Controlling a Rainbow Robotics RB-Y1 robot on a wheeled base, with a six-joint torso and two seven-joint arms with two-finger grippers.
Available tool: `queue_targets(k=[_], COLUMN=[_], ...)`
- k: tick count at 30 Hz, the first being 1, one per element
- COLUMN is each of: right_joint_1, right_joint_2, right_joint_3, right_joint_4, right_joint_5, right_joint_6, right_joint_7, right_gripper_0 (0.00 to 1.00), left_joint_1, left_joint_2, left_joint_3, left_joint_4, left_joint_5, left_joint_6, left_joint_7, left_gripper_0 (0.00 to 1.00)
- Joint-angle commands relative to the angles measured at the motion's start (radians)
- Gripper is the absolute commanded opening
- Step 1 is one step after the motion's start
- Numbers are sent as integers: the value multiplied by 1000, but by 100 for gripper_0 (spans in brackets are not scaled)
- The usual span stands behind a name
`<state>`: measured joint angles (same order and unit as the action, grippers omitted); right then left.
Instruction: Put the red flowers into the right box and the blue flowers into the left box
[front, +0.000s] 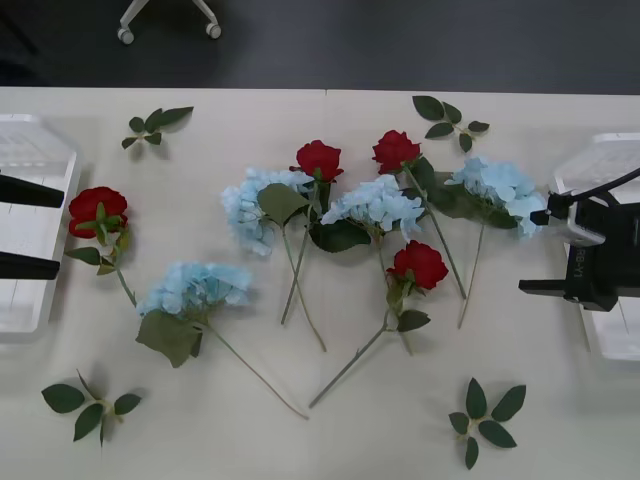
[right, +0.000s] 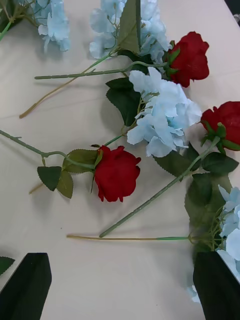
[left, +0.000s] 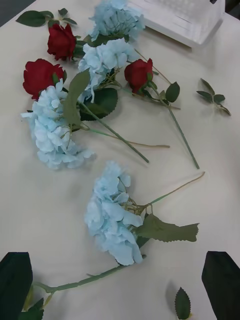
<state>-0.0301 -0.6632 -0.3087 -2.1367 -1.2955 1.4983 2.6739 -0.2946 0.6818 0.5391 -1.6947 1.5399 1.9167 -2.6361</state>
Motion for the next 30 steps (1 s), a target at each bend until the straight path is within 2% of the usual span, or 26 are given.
queue_targets(k=[1, 8, 10, 15, 22, 30], right_joint_1=[-22, -22, 3, -14, -21, -21], right_joint_2=[-21, -21, 7, -6, -90, -259], right_joint_3=[2, 2, 20, 19, 46, 204], right_joint_4=[-17, -17, 12, 34, 37, 37], right_joint_5=[-1, -1, 4, 7, -61, -242], right_joint_6=[-3, -3, -4, -35, -127, -362], right_joint_7=[31, 31, 31, 31, 31, 31], right_gripper_0=[84, 84, 84, 84, 84, 84], left_joint_1=[43, 74, 80, 92, 111, 206], left_joint_2=[-25, -22, -22, -22, -22, -27], left_joint_3=[9, -10, -11, -8, -2, -21], left_joint_4=[1, -5, -5, -5, -80, -284], left_joint_5=[-3, -3, -6, -17, -135, -308], left_joint_6=[1, -79, -96, -127, -151, -226], left_joint_7=[-69, -13, 70, 258, 553, 976], left_gripper_0=[100, 100, 100, 100, 100, 100])
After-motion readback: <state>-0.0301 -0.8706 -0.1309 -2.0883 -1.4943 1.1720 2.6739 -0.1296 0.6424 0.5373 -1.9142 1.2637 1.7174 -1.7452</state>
